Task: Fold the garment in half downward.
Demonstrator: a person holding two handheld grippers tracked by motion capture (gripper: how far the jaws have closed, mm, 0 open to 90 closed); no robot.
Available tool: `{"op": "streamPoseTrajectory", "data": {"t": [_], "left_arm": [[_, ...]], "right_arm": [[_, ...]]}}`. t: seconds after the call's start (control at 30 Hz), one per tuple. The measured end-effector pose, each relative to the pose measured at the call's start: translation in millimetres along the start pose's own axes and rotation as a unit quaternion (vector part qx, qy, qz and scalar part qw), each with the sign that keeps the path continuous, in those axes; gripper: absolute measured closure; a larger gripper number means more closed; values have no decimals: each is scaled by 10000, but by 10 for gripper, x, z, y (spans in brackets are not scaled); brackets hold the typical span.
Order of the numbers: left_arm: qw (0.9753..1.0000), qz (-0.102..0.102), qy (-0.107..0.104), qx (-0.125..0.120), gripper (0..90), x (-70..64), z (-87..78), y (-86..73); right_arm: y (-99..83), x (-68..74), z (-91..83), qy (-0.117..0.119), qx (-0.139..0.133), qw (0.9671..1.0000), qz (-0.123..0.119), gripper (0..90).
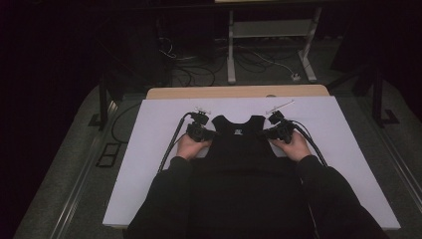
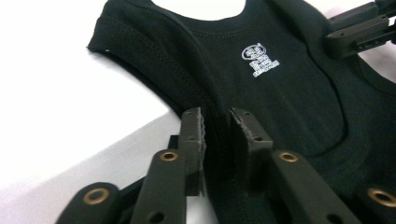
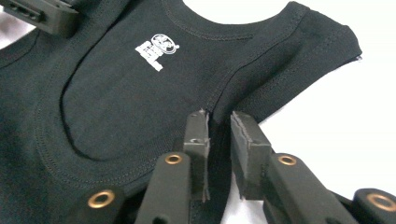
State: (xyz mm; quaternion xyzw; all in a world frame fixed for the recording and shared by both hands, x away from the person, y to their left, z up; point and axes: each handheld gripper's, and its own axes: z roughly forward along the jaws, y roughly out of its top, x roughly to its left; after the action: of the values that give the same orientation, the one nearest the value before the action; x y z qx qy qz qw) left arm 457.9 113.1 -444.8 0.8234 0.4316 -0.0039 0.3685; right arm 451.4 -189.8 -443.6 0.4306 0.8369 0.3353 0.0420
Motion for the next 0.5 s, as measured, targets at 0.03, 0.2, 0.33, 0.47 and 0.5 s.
{"op": "streamPoseTrajectory", "data": {"t": [0.03, 0.2, 0.33, 0.47, 0.5], "left_arm": [[10000, -42, 0, -15, 765, -12, 7, -3], [9998, 13, 176, 115, 834, -61, 0, 7], [9997, 112, 217, 52, 844, -73, -41, -10], [9996, 197, 193, -92, 845, -96, -106, -44], [9995, 226, 188, -115, 846, -108, -121, -51]], "right_arm": [[-1, 1, 1, 55, 19, 10000, 31, 818], [-3, 0, -13, 104, 47, 9999, 60, 836], [-5, 11, -52, 150, 62, 9999, 52, 841], [-14, 9, -122, 198, -26, 9998, 77, 842], [-20, 6, -141, 217, -58, 9997, 82, 842]]}}
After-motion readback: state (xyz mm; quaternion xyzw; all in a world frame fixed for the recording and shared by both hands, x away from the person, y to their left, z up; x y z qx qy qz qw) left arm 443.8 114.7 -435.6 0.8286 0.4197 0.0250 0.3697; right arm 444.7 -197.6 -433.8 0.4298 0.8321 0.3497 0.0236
